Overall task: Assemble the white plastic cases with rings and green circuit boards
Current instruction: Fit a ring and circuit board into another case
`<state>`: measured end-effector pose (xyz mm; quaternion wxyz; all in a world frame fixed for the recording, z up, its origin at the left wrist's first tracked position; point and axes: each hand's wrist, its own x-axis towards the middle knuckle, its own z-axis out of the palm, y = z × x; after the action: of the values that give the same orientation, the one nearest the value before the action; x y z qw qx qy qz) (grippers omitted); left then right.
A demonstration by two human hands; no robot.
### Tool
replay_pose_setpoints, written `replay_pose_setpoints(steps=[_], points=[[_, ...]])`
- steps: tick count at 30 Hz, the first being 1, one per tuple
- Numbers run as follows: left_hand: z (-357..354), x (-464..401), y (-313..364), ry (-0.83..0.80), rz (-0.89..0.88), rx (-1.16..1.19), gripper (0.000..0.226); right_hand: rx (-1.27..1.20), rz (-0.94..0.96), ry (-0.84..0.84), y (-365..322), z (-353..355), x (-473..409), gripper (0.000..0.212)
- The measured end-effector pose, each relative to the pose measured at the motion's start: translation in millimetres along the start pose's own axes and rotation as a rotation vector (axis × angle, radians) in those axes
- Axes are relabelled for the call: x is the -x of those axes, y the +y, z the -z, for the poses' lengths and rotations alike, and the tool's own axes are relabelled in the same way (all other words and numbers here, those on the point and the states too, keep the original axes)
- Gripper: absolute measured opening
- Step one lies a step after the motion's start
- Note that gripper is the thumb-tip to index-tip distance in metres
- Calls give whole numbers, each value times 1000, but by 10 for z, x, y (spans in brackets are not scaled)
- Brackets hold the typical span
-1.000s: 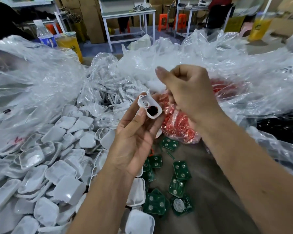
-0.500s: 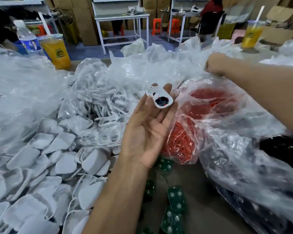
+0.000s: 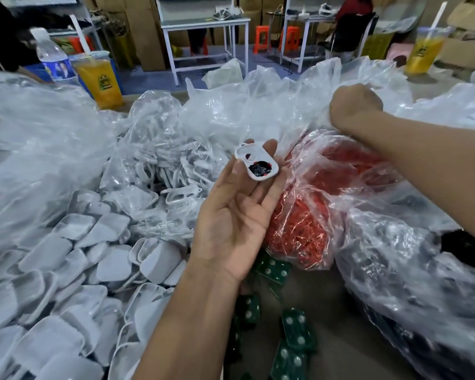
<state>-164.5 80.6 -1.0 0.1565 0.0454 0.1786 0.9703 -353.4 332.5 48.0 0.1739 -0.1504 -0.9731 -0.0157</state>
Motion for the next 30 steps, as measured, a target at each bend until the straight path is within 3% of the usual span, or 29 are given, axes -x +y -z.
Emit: replay_pose_setpoints(steps=[5, 11, 14, 18, 20, 24, 30], points=[[-119, 113, 117, 12, -42, -63, 48, -198, -102, 171, -34, 300, 227, 35], [-175, 373, 336, 20, -88, -163, 34, -1074, -170, 377, -646, 1099, 883, 41], [-70, 582, 447, 55, -114, -248, 31, -1346, -151, 192, -965, 1127, 1524, 35], [66, 774, 558, 151, -173, -241, 44, -1460, -25, -26, -1116, 760, 2377, 38], [96, 788, 596, 164, -193, -222, 40, -1499, 52, -118, -1113, 546, 2641, 43], [84, 780, 598, 156, -178, -221, 53, -1450, 166, -196, -971, 265, 2820, 35], [126, 725, 571, 159, -157, -242, 36, -1758, 247, -393, -885, 225, 2735, 21]])
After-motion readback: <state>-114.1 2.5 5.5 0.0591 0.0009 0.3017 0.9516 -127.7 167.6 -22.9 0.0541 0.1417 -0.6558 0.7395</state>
